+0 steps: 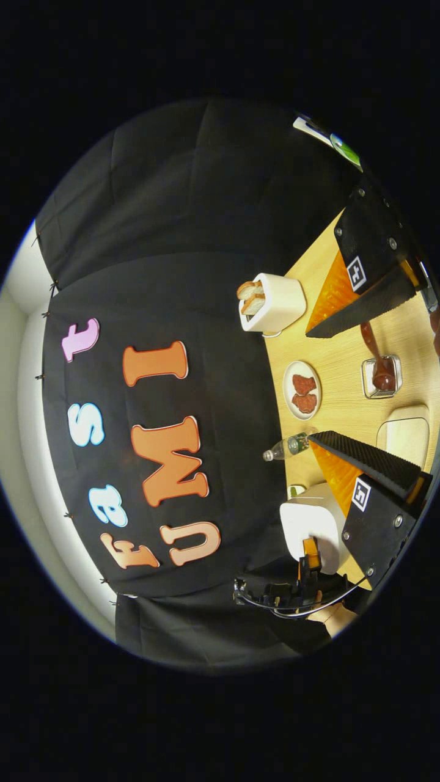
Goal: Close the left gripper, press the button to open the rice cooker; take a wooden spoon from the chopstick holder with the right hand, scoop a spoonful of rice and pour it into the rice cooker, then put the wooden spoon back into the chopstick holder.
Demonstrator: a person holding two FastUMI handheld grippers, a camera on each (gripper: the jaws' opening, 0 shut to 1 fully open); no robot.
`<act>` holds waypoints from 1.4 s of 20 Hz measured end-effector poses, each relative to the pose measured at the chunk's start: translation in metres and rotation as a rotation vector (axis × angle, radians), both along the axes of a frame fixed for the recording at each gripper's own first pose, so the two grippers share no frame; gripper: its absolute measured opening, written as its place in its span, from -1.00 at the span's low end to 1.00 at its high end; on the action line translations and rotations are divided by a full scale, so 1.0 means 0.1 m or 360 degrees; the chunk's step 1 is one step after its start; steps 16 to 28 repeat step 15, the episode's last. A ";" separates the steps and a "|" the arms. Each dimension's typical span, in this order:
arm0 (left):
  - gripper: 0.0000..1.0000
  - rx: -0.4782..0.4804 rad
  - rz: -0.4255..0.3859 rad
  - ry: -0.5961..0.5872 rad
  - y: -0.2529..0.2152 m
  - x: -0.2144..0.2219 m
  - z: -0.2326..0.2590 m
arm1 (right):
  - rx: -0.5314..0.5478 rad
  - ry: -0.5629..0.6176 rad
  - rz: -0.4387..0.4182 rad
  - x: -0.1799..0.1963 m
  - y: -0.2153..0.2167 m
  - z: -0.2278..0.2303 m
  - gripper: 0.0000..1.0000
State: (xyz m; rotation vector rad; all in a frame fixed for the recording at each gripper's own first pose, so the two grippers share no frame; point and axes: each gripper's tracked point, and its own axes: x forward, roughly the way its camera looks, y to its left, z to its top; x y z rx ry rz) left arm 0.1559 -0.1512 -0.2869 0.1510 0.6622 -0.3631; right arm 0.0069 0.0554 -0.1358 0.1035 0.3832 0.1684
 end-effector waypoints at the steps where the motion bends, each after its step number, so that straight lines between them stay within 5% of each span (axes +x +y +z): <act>1: 1.00 -0.0050 0.0011 -0.0041 0.04 -0.04 0.25 | -0.0006 -0.0034 0.0010 0.05 0.02 0.09 0.89; 5: 1.00 -0.0221 0.0062 -0.0316 0.19 -0.12 1.32 | -0.0034 -0.0190 0.0054 0.21 0.14 0.56 0.89; 12: 1.00 -0.0158 0.0203 -0.0791 0.79 -0.61 2.80 | -0.0033 -0.0443 0.0068 0.28 0.28 1.34 0.90; 15: 1.00 -0.0258 0.0242 -0.0863 0.94 -0.82 3.08 | -0.0021 -0.0489 0.0080 0.23 0.32 1.47 0.89; 28: 1.00 -0.0258 0.0242 -0.0863 0.94 -0.82 3.08 | -0.0021 -0.0489 0.0080 0.23 0.32 1.47 0.89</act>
